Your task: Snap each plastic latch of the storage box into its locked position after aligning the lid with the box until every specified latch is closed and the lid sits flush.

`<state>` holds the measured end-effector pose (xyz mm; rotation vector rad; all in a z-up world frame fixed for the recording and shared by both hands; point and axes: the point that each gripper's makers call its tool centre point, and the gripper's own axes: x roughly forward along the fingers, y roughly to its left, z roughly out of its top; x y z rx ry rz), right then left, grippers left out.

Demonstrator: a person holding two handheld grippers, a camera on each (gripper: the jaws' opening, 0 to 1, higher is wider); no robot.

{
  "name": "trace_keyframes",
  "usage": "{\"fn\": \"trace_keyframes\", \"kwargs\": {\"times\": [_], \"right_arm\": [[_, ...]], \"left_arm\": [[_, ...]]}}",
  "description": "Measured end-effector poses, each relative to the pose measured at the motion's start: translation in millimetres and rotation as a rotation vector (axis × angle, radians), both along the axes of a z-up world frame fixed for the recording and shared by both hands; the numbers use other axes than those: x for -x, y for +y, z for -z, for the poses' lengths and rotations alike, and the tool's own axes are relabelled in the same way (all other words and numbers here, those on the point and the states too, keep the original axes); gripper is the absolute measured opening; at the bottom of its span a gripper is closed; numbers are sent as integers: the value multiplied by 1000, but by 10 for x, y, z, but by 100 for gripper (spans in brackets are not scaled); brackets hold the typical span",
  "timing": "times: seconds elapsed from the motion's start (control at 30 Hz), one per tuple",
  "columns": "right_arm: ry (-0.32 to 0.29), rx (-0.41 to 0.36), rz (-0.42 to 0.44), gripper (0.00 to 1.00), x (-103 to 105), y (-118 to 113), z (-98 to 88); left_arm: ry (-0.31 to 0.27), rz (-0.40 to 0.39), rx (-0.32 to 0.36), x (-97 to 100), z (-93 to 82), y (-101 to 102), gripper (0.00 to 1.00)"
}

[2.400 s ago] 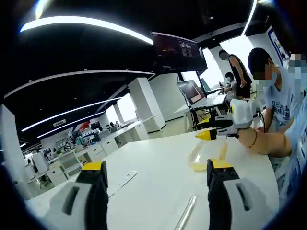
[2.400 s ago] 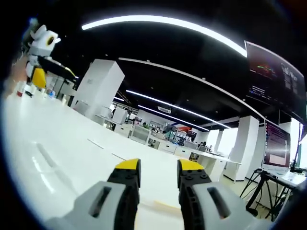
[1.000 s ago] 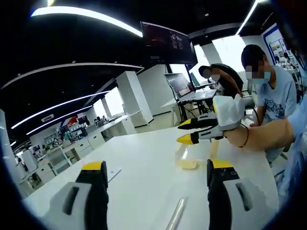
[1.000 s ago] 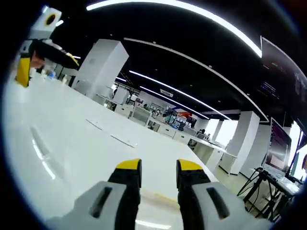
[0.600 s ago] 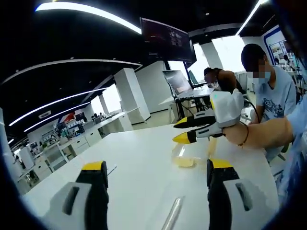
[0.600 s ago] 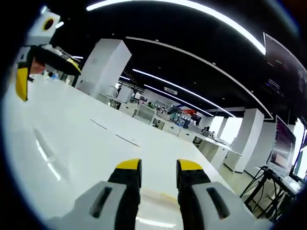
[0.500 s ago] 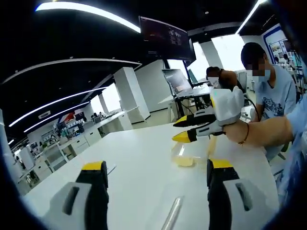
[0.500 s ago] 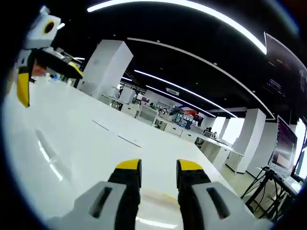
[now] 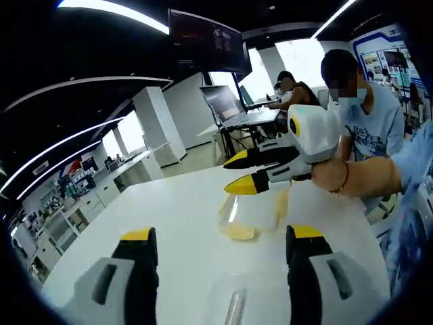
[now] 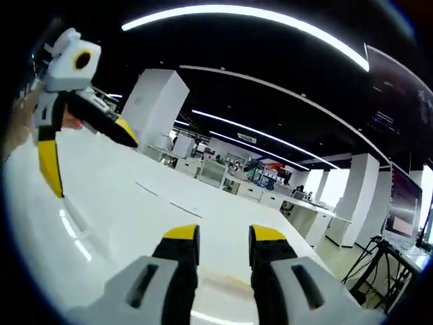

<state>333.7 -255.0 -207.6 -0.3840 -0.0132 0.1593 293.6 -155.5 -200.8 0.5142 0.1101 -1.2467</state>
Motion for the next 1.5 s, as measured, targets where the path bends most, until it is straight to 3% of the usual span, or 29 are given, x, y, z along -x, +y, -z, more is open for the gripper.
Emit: {"fn": "trace_keyframes", "kwargs": {"times": [0.27, 0.43, 0.67, 0.9, 1.03, 1.07, 1.27, 1.43, 1.5], "right_arm": [[28, 0, 28, 28, 44, -105, 86], [31, 3, 37, 28, 58, -152, 76], [28, 14, 40, 28, 120, -173, 70], [57, 35, 41, 28, 165, -216, 185], [53, 48, 53, 29, 191, -288, 224], [76, 55, 51, 29, 182, -339, 291], [81, 50, 43, 29, 170, -373, 282], [78, 35, 31, 29, 198, -339, 280], [70, 49, 26, 29, 211, -302, 272]], "left_arm": [[56, 76, -109, -92, 217, -384, 70], [65, 90, -222, -198, 442, -479, 68], [95, 114, -309, -304, 653, -615, 65], [136, 154, -367, -311, 870, -734, 63], [126, 151, -453, -427, 1101, -772, 63], [123, 150, -477, -459, 1165, -782, 62], [184, 201, -498, -392, 1290, -841, 52], [183, 229, -519, -394, 1364, -876, 51], [217, 226, -511, -386, 1371, -902, 46]]}}
